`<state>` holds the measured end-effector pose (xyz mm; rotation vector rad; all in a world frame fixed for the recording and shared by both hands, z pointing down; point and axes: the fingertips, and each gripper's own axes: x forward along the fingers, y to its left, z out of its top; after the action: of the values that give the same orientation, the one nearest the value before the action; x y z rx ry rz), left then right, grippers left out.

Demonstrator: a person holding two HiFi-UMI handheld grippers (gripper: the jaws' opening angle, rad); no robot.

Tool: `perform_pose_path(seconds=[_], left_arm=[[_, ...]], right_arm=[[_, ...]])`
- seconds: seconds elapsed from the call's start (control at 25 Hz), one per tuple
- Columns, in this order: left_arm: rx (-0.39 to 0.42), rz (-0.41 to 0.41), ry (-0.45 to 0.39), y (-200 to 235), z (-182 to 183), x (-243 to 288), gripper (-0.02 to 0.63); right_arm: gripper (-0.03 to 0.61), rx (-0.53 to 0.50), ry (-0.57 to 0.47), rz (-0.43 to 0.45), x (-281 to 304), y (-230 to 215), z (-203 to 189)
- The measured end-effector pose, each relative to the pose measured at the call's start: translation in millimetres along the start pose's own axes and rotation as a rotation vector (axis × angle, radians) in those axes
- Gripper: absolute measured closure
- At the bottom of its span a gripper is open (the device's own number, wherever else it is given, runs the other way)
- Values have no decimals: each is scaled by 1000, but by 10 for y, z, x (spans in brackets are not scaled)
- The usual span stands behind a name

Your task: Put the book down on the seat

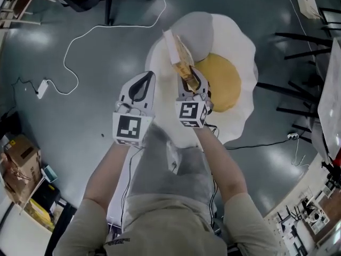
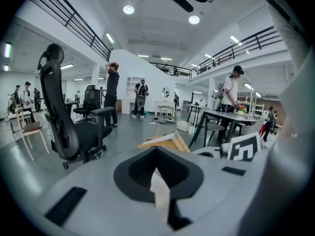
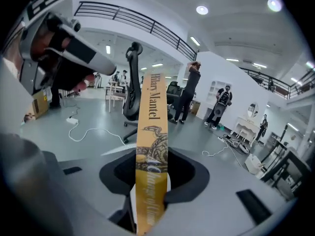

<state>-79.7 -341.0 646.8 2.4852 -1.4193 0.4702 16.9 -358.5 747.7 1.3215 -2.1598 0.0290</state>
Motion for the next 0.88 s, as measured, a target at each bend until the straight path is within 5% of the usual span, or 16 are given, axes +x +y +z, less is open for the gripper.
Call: perform_pose_path(seconds=[0.32, 0.48, 0.64, 0.88], left_arm=[[-77, 10, 53, -37, -711, 348, 604], [-83, 9, 81, -28, -945, 383, 604], [-83, 3, 109, -45, -1099, 402, 604], [-54, -10, 143, -76, -1313, 395, 604]], right_arm=[[423, -173, 68, 54, 462, 477, -789], [321, -191, 107, 216, 475, 875, -1050], [307, -43, 138, 337, 455, 1120, -1311], [275, 344, 58, 453, 429, 1047, -1249]])
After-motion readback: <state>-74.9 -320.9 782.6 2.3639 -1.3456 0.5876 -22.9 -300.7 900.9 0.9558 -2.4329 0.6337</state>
